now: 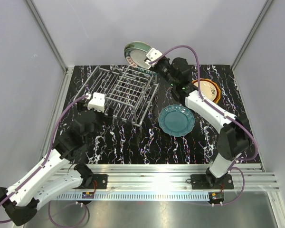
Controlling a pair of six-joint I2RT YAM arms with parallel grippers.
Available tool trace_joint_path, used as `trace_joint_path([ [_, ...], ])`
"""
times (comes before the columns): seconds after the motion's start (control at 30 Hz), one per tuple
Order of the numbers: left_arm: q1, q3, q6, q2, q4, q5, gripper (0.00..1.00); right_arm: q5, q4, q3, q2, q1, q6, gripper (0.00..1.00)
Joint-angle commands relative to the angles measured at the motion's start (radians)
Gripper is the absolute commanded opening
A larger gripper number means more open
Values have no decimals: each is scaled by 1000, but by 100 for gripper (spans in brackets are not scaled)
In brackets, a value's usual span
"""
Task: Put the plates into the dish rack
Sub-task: Insert the plate into the dish rack
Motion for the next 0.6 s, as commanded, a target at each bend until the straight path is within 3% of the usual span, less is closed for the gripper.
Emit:
trace_joint_path([
  [0.0,9,11,6,-10,60,-9,99,-27,78,58,4,17,38,23],
  [0.1,9,11,8,-10,63,-4,99,-22,75,64,10,17,40,30],
  [0.57,12,13,6,-10,60,0,99,-5,35,90,3,20,52,33],
])
